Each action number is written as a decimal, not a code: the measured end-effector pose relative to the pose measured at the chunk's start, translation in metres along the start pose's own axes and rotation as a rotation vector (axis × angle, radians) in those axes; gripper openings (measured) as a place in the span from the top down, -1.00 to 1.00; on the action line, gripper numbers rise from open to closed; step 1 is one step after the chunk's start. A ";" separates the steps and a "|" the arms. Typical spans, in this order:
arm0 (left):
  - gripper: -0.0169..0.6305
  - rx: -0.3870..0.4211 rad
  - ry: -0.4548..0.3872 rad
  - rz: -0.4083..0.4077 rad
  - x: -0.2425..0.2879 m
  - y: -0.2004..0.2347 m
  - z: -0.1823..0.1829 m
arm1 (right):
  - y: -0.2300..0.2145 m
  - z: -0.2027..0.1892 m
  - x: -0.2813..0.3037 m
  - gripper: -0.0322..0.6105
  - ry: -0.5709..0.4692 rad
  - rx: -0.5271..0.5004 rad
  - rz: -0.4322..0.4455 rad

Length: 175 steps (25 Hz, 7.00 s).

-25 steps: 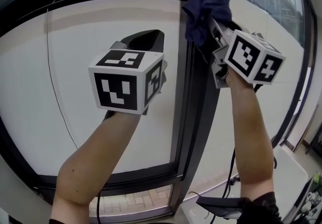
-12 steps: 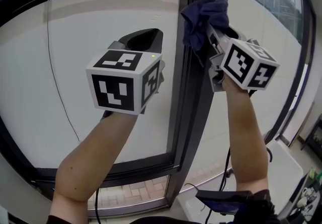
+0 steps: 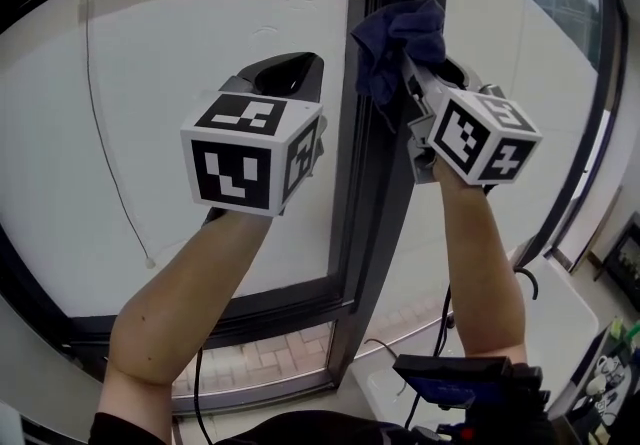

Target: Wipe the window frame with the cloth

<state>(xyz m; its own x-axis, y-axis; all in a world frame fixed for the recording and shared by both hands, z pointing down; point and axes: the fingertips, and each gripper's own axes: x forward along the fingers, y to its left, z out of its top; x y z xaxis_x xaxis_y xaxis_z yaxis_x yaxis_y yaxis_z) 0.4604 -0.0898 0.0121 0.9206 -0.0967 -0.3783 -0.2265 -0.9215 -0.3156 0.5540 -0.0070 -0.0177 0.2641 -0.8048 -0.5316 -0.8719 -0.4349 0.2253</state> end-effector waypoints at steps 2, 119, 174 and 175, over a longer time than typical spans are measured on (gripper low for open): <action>0.97 -0.008 0.002 0.008 -0.001 0.000 -0.004 | 0.002 -0.006 -0.004 0.54 0.010 0.003 0.002; 0.97 -0.218 0.496 -0.040 -0.132 -0.153 -0.383 | 0.108 -0.402 -0.245 0.53 0.624 0.151 -0.002; 0.97 -0.306 0.709 0.206 -0.251 -0.132 -0.452 | 0.197 -0.478 -0.275 0.53 0.737 0.086 0.354; 0.97 -0.308 0.713 0.207 -0.255 -0.130 -0.453 | 0.202 -0.477 -0.274 0.53 0.737 0.086 0.368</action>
<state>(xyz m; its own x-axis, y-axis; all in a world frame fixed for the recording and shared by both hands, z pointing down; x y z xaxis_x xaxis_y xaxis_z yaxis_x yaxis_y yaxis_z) 0.3993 -0.1156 0.5436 0.8745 -0.3983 0.2770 -0.4130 -0.9107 -0.0058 0.5023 -0.0670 0.5633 0.1324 -0.9611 0.2423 -0.9760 -0.0838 0.2010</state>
